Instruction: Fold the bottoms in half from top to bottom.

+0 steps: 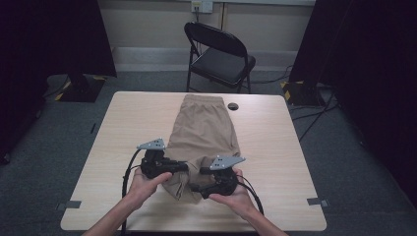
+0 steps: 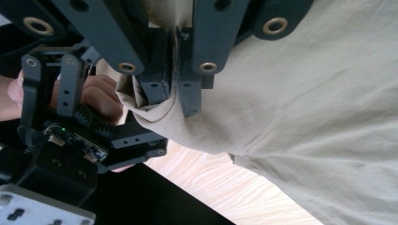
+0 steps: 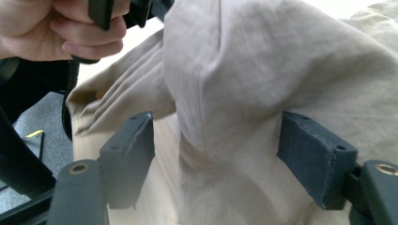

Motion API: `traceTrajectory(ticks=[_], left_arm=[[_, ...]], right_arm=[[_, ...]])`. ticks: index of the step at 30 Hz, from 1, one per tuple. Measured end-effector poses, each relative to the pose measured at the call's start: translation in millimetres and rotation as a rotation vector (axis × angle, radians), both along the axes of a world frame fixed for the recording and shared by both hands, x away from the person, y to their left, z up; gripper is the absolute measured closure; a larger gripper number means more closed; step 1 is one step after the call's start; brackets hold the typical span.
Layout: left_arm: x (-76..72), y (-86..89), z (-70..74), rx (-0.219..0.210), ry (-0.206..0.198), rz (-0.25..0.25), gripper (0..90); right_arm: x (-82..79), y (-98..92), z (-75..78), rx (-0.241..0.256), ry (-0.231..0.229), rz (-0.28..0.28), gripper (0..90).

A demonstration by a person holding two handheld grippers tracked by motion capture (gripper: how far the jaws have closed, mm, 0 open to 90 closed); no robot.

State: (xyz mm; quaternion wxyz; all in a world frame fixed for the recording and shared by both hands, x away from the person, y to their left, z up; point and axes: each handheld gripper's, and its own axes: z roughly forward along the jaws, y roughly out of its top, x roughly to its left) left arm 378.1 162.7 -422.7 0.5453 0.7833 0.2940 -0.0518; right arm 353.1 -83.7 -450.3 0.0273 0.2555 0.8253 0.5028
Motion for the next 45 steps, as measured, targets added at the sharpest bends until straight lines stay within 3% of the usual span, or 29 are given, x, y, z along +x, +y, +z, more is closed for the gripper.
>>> traceTrajectory(ticks=[2,3,6,8,12,13,14,16,20,25,29,32,36,40,45], left_arm=[[-1.6,-2.2,-0.4,0.007,-0.001,-0.009,86.4],[-2.3,-2.6,-0.1,0.016,-0.009,-0.01,86.4],[-2.2,1.0,0.0,0.044,-0.029,-0.011,86.3],[-1.1,5.2,-2.7,0.057,-0.03,-0.014,86.2],[-3.0,4.4,-11.5,0.114,-0.051,-0.032,84.3],[-3.0,4.4,-11.5,0.114,-0.051,-0.032,74.6],[-4.1,2.9,-11.2,0.121,-0.059,-0.026,74.6],[-6.1,0.9,-10.3,0.125,-0.066,-0.029,70.4],[-15.2,2.4,-4.1,0.106,-0.084,-0.021,57.5],[-29.9,15.4,4.4,0.072,-0.153,-0.003,55.7],[-31.3,14.0,0.5,0.068,-0.149,-0.009,55.1],[-28.7,6.1,-5.0,0.053,-0.107,-0.032,48.5],[-27.8,-5.3,-10.3,0.066,-0.094,-0.025,38.0],[-29.7,-17.7,-13.7,0.124,-0.136,-0.002,31.2],[-28.3,-26.0,-19.8,0.146,-0.155,0.028,30.3]], right_arm=[[1.5,3.0,-0.6,-0.002,-0.007,-0.015,36.1],[2.1,4.1,-0.3,0.003,-0.009,-0.02,53.9],[2.3,4.0,1.8,-0.018,-0.024,-0.013,78.6],[3.4,-2.1,4.1,-0.012,-0.009,0.008,85.8],[5.1,-13.2,14.6,0.01,-0.005,0.041,87.3],[5.1,-13.2,14.6,0.01,-0.005,0.041,87.3],[7.3,-19.0,23.2,0.045,0.019,0.061,87.4],[9.4,-21.6,28.7,0.048,0.026,0.061,87.4],[15.3,-24.3,37.4,0.065,0.042,0.046,87.5],[22.9,-27.5,44.8,0.09,0.04,0.019,87.5],[27.6,-25.6,48.7,0.094,0.042,0.004,87.5],[28.2,-23.3,51.3,0.096,0.038,0.004,87.5],[28.1,-21.9,53.8,0.108,0.036,0.002,87.5],[26.7,-20.6,58.1,0.127,0.029,0.001,87.5],[26.1,-20.9,66.5,0.157,0.027,-0.023,87.5]])
